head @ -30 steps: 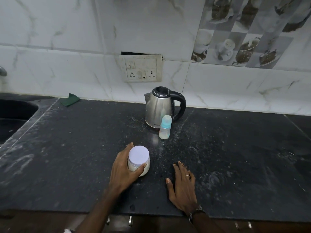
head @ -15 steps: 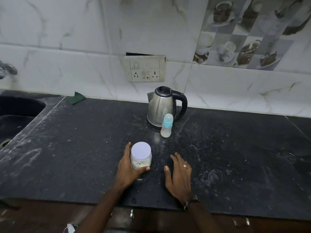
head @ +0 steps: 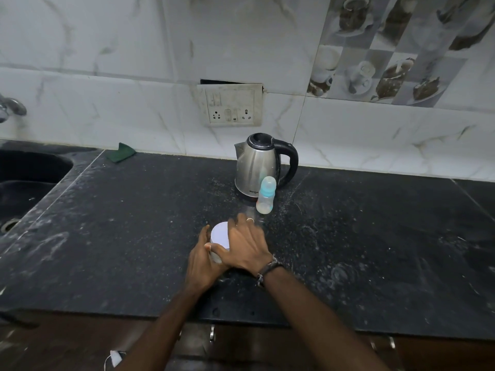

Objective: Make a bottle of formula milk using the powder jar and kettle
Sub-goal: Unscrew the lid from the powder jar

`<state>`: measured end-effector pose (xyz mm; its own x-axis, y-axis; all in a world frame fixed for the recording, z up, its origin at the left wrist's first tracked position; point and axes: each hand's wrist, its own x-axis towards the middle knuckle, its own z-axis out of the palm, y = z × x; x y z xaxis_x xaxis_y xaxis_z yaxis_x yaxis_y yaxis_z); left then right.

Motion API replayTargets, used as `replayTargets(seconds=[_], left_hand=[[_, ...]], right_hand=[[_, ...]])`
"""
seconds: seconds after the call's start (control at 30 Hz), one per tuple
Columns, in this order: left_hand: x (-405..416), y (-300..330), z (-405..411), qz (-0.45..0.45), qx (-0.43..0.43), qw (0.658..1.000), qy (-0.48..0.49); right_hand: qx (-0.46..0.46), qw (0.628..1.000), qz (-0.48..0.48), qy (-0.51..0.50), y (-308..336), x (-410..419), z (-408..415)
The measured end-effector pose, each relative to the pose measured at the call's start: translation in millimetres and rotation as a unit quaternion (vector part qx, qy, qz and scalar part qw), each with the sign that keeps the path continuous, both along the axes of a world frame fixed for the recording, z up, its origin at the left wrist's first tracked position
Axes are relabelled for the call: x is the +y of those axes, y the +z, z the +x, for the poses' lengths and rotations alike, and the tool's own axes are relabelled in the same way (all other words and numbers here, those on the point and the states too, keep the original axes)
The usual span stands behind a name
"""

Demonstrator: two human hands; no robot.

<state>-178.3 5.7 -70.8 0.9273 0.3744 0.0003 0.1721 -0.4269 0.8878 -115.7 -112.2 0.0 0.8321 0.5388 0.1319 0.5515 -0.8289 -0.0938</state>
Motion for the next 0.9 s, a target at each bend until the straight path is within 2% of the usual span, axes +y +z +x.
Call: replayTargets(seconds=[0.1, 0.37, 0.9], left_hand=[[-0.7, -0.9, 2.0, -0.008, 0.005, 1.000, 0.009], [2.0, -7.6, 7.2, -0.021, -0.018, 0.999, 0.016], [2.5, -16.8, 15.3, -0.007, -0.003, 0.999, 0.041]], right_hand=[[0.002, 1.000, -0.016, -0.019, 5.8, 7.7, 1.2], [0.069, 0.997, -0.038, 0.025, 22.8, 19.6, 15.2], [0.103, 0.990, -0.053, 0.085, 31.0, 21.6, 28.7]])
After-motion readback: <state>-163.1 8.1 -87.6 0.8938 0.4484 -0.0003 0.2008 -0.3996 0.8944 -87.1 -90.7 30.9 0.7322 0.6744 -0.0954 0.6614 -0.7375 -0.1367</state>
